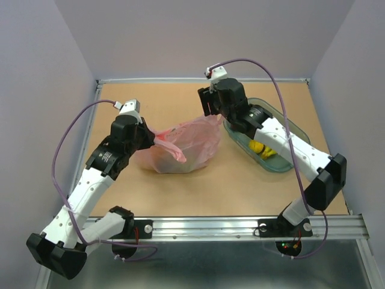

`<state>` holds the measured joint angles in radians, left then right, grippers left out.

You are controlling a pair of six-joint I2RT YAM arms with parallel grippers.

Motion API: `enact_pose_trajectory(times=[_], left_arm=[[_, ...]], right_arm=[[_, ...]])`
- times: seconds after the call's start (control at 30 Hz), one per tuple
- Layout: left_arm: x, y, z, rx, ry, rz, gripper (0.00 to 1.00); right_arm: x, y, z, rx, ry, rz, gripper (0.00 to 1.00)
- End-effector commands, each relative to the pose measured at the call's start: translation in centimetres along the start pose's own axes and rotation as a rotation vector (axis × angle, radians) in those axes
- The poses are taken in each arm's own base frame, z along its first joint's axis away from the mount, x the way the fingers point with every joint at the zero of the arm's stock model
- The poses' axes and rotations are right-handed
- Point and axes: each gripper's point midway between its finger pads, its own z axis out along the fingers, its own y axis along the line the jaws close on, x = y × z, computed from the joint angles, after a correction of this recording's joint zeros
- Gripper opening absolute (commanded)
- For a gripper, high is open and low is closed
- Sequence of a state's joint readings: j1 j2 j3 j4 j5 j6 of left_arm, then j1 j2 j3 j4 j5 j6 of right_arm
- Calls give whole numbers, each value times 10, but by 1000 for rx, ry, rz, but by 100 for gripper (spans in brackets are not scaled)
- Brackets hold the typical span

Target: Untie the knot of the plastic bag and take out the fruit

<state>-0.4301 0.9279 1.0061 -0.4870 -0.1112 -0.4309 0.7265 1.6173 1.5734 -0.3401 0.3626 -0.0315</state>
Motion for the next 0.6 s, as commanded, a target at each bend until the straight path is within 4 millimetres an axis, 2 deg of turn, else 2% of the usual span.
enact_pose_trajectory(times=[0.0, 0.03, 0.07, 0.1, 0.13, 0.17, 0.2, 0.27, 0.3, 0.33, 0.37, 0.43, 0.47, 0.57], left_arm=[[11, -39, -3, 218, 28, -137, 0], [15, -42, -4, 234, 37, -172, 0], [18, -43, -3, 246, 38, -191, 0], [19, -47, -6, 273, 38, -204, 0], [19, -47, -7, 280, 35, -220, 0], [19, -47, -8, 281, 33, -226, 0], [19, -46, -9, 279, 26, -227, 0], [18, -44, -10, 269, 25, -224, 0], [17, -43, -9, 261, 20, -221, 0], [18, -43, -8, 257, 22, -216, 0], [16, -42, -9, 254, 20, -213, 0], [10, -42, -10, 247, 0, -211, 0], [8, -41, -11, 244, -12, -210, 0], [2, -43, -14, 247, -28, -208, 0]], right_arm=[[-49, 18, -54, -169, -149, 190, 74], [-35, 26, -58, -211, -121, 211, 77], [-34, 34, -66, -239, -114, 268, 82], [-39, 31, -81, -252, -134, 307, 83], [-23, 38, -83, -269, -96, 364, 85], [-20, 39, -91, -278, -96, 392, 86], [-22, 36, -102, -282, -111, 424, 86], [-6, 34, -109, -268, -87, 498, 87], [-9, 29, -121, -268, -109, 533, 87], [-5, 27, -124, -264, -109, 561, 87], [10, 27, -122, -248, -85, 606, 87], [18, 29, -125, -259, -83, 666, 87], [33, 33, -121, -261, -49, 678, 87], [55, 54, -109, -316, 0, 734, 86]])
